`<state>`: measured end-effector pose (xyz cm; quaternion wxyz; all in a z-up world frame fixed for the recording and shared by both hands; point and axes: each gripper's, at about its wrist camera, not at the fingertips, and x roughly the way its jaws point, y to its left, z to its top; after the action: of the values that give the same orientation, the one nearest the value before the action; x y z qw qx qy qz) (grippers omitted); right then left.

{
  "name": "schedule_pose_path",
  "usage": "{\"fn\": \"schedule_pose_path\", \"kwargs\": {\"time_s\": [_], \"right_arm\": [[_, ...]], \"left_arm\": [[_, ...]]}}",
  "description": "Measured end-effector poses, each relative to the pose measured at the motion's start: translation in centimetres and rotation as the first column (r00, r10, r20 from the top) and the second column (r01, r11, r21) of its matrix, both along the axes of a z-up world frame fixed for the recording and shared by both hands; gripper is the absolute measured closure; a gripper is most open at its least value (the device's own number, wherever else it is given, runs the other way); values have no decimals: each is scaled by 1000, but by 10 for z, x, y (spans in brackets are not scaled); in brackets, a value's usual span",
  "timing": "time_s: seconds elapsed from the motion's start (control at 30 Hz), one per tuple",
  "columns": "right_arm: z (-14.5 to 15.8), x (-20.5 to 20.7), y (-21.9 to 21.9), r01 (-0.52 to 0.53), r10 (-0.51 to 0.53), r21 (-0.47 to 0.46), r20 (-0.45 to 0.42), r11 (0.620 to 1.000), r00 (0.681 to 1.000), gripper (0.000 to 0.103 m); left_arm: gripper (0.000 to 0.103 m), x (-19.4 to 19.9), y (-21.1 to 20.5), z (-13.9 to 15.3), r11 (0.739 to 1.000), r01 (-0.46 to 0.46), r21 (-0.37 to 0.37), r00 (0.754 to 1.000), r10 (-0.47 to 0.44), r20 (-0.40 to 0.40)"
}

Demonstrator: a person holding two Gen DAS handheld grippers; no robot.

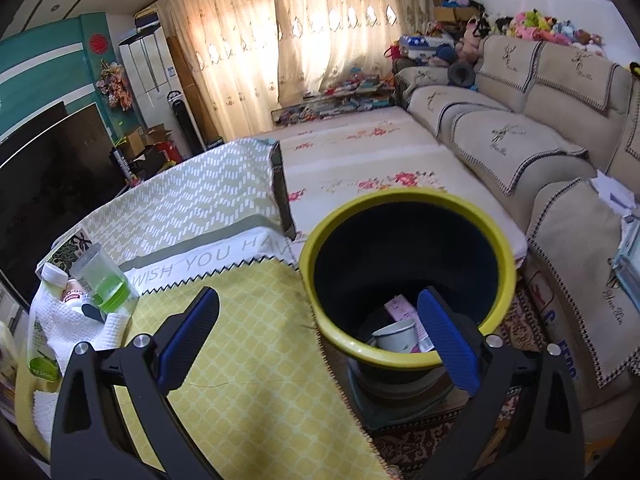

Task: Collect trash
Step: 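Grasp the white yogurt cup with the left gripper and drop it into the bin, then move the right gripper back to the table and grasp the white foam net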

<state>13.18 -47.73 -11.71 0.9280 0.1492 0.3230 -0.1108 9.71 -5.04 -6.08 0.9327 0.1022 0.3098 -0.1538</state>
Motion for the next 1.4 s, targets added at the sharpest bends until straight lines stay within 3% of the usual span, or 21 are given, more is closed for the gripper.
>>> {"fn": "schedule_pose_path", "kwargs": {"time_s": [0.17, 0.33, 0.6, 0.7, 0.87, 1.13, 1.17, 1.23, 1.4], "right_arm": [[9, -14, -11, 56, -55, -50, 24, 997, 998, 8], [14, -36, -34, 125, -122, -76, 41, 989, 992, 8], [14, -75, -81, 256, -251, -65, 74, 964, 965, 8], [9, -83, -97, 286, -283, -43, 72, 957, 956, 8], [-1, -93, -118, 322, -320, -19, 59, 947, 945, 8], [-9, -99, -138, 357, -357, -4, 44, 934, 933, 8], [-11, -98, -139, 359, -358, 0, 43, 933, 933, 8], [-13, -98, -142, 359, -359, 5, 37, 933, 933, 8], [-17, -93, -140, 348, -349, 10, 23, 937, 937, 8]], "left_arm": [[97, 2, -47, 26, 993, 110, -33, 994, -109, 19], [97, 14, -116, 37, 962, 266, -54, 964, -265, 16], [97, 42, -243, 39, 884, 462, -70, 885, -465, -28], [97, 52, -297, 34, 842, 535, -72, 842, -538, -33], [97, 77, -376, 15, 806, 586, -86, 800, -592, -102], [95, 120, -476, -30, 814, 579, -45, 797, -576, -181], [90, 125, -481, -35, 822, 568, -44, 803, -565, -187], [48, 137, -491, -44, 846, 533, -33, 825, -527, -204], [45, 136, -468, -28, 862, 504, -52, 848, -505, -159]]}}
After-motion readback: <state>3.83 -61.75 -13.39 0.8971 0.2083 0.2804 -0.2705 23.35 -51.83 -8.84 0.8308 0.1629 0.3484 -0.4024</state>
